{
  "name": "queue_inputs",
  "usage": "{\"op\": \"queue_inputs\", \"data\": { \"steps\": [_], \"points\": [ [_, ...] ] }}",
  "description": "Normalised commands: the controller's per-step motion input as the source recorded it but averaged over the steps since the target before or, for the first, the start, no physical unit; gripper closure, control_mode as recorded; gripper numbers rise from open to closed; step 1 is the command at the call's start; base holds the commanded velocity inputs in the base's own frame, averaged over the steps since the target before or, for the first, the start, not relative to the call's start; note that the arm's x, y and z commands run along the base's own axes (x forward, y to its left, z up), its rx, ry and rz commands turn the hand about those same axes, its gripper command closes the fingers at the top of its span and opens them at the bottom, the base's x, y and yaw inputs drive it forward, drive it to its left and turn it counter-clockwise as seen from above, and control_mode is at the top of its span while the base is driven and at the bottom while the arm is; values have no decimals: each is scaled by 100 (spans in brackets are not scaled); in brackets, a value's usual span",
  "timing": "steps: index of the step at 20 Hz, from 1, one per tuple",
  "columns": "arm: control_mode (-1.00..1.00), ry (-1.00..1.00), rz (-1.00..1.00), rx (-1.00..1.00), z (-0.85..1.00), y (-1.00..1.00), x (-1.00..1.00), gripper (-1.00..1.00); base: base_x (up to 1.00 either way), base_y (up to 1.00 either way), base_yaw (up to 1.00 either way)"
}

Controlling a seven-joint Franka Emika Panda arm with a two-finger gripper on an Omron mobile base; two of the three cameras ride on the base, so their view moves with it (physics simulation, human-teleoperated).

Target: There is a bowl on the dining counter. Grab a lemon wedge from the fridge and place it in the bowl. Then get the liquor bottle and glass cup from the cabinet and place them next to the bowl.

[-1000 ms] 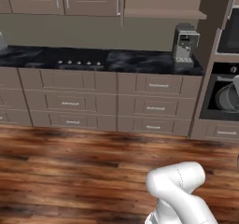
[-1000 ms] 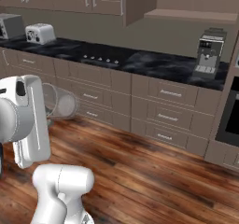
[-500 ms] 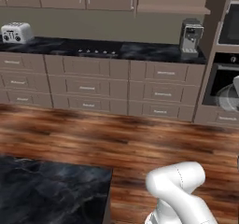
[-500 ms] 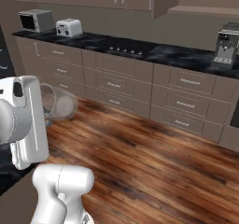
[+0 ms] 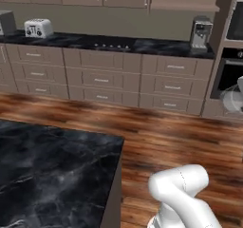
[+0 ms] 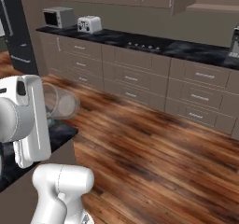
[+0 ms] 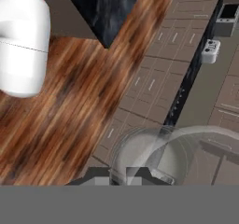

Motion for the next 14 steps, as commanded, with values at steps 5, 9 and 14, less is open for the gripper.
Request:
{"op": "queue_inputs", "data": {
  "steps": [5, 9, 14],
  "points": [
    [100, 0, 0, 0, 0, 0, 0, 100, -100, 12, 18],
    [100, 0, 0, 0, 0, 0, 0, 100, -100, 12, 18],
    [100, 0, 0, 0, 0, 0, 0, 100, -100, 19, 17]
  ]
}}
